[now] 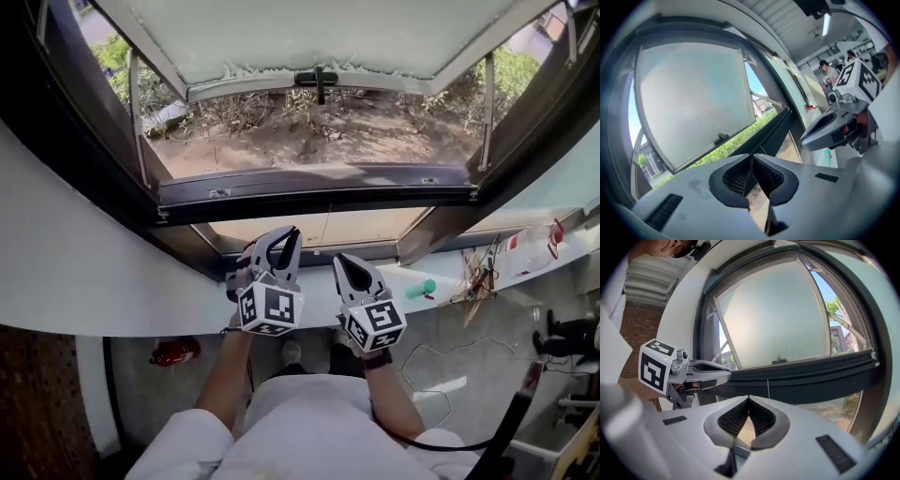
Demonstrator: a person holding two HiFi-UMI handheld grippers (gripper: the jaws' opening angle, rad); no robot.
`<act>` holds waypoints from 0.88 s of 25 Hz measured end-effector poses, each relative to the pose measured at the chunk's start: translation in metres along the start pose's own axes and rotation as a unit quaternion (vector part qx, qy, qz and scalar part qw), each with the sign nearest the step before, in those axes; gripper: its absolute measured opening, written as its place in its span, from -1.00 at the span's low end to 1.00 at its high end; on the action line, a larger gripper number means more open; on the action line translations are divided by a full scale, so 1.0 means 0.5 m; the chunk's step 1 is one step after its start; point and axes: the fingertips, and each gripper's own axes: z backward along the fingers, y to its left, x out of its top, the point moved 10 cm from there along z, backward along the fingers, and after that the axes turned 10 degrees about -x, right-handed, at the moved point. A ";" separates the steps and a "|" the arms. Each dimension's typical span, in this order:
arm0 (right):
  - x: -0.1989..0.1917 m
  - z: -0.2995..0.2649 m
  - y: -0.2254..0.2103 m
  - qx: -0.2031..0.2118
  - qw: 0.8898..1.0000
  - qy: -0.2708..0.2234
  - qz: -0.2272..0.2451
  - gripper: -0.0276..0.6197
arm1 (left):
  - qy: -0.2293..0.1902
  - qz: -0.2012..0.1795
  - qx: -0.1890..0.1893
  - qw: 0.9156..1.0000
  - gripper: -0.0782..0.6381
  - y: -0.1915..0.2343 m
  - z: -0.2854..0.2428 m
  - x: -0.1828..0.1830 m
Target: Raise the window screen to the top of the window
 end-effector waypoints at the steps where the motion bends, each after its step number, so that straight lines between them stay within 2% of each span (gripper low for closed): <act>1: -0.004 -0.004 -0.012 -0.003 1.000 0.004 -0.005 -0.95 | 0.013 -0.026 -0.003 1.000 -0.79 0.004 -0.014 0.004; 5: -0.033 -0.013 -0.039 -0.011 1.000 0.025 -0.013 -0.95 | 0.065 -0.115 -0.013 0.991 -0.58 0.009 -0.059 0.006; 9: -0.089 -0.023 -0.049 -0.023 0.998 0.062 -0.005 -0.95 | 0.112 -0.168 -0.014 0.979 -0.42 0.016 -0.089 -0.014; 17: -0.194 -0.038 -0.083 -0.018 0.992 0.116 -0.034 -0.95 | 0.159 -0.233 0.008 0.959 -0.35 0.020 -0.121 -0.027; 20: -0.230 -0.041 -0.103 -0.040 0.990 0.126 -0.051 -0.95 | 0.180 -0.254 0.011 0.950 -0.30 0.019 -0.132 -0.035; 22: -0.257 -0.044 -0.120 -0.052 0.987 0.132 -0.070 -0.82 | 0.189 -0.257 0.012 0.948 -0.30 0.019 -0.140 -0.038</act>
